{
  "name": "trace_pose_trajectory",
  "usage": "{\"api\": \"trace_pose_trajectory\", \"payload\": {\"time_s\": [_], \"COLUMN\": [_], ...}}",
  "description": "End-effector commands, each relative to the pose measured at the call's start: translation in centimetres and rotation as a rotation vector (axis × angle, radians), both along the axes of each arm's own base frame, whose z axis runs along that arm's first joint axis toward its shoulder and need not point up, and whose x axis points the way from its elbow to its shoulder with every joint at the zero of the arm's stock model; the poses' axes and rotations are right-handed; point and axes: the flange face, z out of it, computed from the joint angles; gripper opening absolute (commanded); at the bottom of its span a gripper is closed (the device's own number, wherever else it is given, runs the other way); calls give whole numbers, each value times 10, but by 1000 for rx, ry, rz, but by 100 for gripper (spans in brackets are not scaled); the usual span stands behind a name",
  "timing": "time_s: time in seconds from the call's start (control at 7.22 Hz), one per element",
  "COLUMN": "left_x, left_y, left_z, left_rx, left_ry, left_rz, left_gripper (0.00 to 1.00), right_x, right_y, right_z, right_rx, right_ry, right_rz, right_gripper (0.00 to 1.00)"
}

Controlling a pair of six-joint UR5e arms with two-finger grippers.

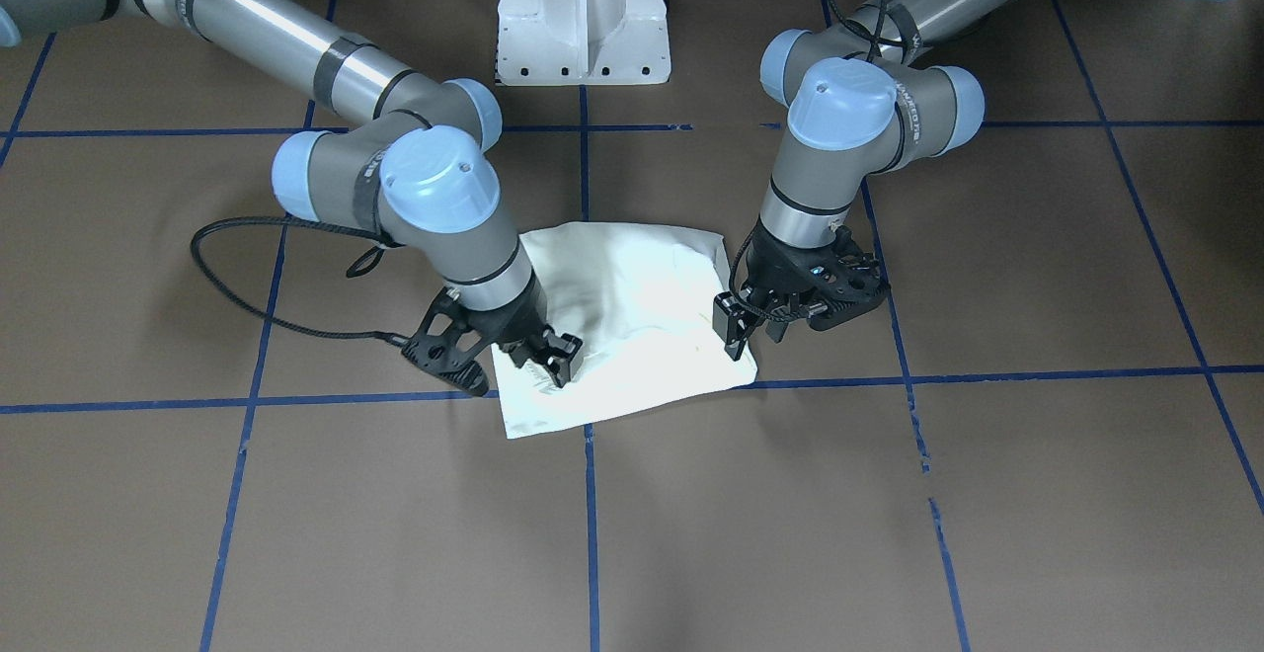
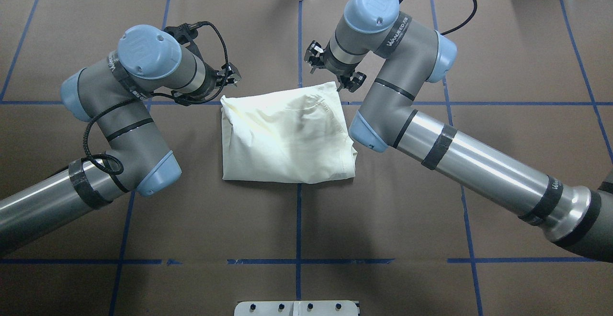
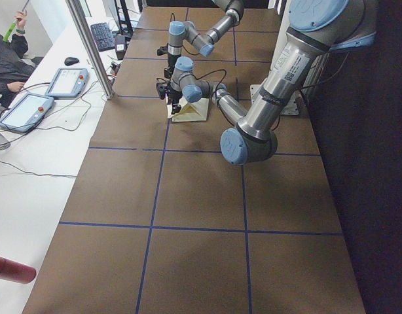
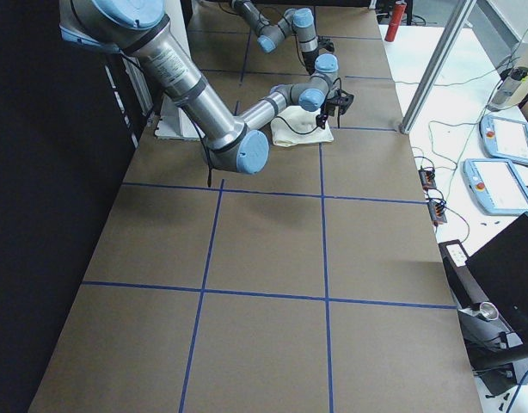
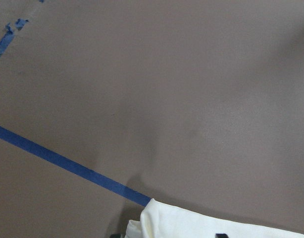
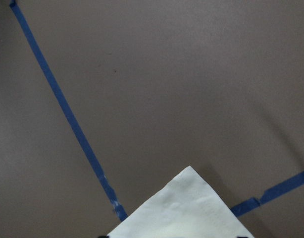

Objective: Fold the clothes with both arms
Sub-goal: 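Release the fold and raise both grippers away from the shirt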

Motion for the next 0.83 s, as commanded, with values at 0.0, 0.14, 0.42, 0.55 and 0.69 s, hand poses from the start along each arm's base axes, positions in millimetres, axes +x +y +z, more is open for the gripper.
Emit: {"api": "trace_pose_trajectory", "payload": {"time_s": [0.0, 0.14, 0.42, 0.55, 0.69], "left_x": [-17, -16, 22, 30, 36], "left_y": [15, 26, 45, 43, 47], "left_z": [-3, 7, 40, 57, 67], "left_rx": [105, 112, 105, 116, 100], "left_ry": [110, 219, 365, 417, 450], "left_rz": [10, -12, 8, 9, 70], "left_gripper": [100, 100, 100, 100, 100], "right_x": [47, 72, 120, 136, 142], "right_y": [-27, -34, -39, -39, -36], "right_z": [-2, 1, 14, 14, 9], "right_rx": [32, 53, 72, 79, 82], "right_ry": [-29, -34, -50, -43, -20], "right_rz": [-65, -61, -60, -70, -84], "right_gripper": [100, 100, 100, 100, 100]}}
